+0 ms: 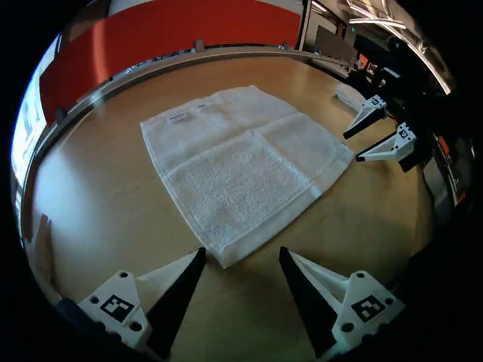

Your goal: Fold towel

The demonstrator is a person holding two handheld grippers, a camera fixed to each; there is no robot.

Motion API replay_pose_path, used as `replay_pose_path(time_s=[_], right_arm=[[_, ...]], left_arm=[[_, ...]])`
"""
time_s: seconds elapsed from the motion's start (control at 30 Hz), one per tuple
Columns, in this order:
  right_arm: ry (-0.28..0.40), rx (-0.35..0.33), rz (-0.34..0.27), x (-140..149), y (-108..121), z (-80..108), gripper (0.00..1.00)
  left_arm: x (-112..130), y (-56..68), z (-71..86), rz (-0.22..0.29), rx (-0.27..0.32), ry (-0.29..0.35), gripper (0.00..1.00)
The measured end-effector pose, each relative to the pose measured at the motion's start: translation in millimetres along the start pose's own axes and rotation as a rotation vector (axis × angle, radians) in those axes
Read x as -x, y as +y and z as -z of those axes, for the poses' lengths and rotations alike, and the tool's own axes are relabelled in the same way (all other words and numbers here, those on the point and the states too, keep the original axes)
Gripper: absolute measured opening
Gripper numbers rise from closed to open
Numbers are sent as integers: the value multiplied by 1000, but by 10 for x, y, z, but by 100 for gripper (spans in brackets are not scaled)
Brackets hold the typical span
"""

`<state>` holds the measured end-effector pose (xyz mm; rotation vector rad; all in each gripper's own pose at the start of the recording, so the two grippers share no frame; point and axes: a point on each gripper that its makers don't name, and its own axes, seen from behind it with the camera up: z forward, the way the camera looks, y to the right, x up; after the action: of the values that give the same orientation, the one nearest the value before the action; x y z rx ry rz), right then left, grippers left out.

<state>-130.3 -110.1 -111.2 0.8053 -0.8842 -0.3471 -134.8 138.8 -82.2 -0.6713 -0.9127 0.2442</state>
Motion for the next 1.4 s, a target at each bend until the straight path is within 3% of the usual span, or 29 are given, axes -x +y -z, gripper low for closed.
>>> replay_pose_path(time_s=[0.07,0.2,0.5,0.8,1.03,1.27,1.4], right_arm=[[-1,-3,-1,-1,-4,-7,71],[-11,-10,3,23,-22,-15,66],[-16,12,25,23,30,-43,46],[-8,22,26,24,32,-69,45],[-8,18,26,23,26,-77,42],[-6,15,22,28,6,-74,24],[-8,3,10,38,-24,-59,20]], left_arm=[[-7,-23,-1,8,-6,0,81],[-10,-36,-4,19,-11,6,80],[7,-38,-5,-13,-31,3,78],[0,-95,-14,-7,-63,-2,66],[8,-117,-47,-30,-78,-9,45],[3,-52,-54,-46,-77,-6,18],[-5,-38,-58,-44,-83,-4,12]])
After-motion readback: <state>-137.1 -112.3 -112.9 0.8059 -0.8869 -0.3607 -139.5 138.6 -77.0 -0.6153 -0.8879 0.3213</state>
